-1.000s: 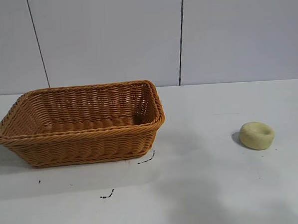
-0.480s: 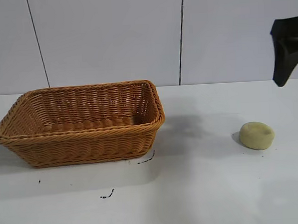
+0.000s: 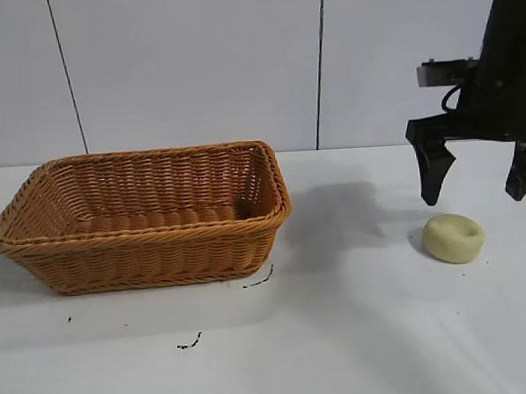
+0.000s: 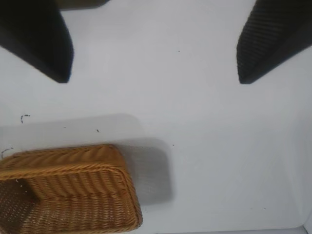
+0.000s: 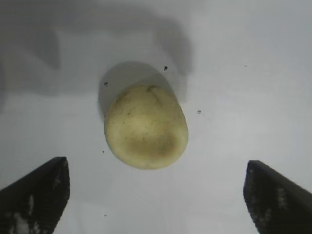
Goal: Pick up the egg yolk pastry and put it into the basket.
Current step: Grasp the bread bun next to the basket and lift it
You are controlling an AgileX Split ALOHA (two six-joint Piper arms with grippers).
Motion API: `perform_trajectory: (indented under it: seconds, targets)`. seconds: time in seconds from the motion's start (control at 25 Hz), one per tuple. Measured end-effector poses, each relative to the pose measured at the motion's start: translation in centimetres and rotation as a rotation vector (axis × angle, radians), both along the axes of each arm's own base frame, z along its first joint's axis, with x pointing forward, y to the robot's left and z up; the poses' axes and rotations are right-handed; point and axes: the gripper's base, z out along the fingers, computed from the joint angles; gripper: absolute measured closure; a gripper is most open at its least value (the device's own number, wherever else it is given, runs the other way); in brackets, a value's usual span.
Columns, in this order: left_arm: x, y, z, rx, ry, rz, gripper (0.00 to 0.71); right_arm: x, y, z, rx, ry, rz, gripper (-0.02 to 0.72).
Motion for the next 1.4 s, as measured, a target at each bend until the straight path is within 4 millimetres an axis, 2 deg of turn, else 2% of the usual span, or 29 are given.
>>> perform_trajectory:
  seconds: [0.4,0.64,0.84,1.0,1.08,1.2,1.4]
  targets:
    - [0.0,0.0,0.0,0.0,0.0,0.0,0.017,0.5,0.2,-0.1,0.021,-0.051,-0.004,0.008]
    - [0.0,0.0,0.0,0.0,0.0,0.0,0.017,0.5,0.3,-1.1,0.027,-0.027,-0.004,0.008]
    - [0.0,0.0,0.0,0.0,0.0,0.0,0.017,0.5,0.3,-1.2,0.03,-0.024,-0.004,0.017]
    - [0.0,0.0,0.0,0.0,0.0,0.0,0.017,0.5,0.3,-1.2,0.03,-0.022,-0.004,0.165]
    - [0.0,0.0,0.0,0.0,0.0,0.0,0.017,0.4,0.3,-1.2,0.031,-0.02,-0.005,0.293]
    - [0.0,0.0,0.0,0.0,0.0,0.0,0.017,0.4,0.3,-1.2,0.031,-0.019,-0.005,0.445]
    - [0.0,0.0,0.0,0.0,0.0,0.0,0.017,0.3,0.3,-1.0,0.03,-0.006,-0.004,0.499]
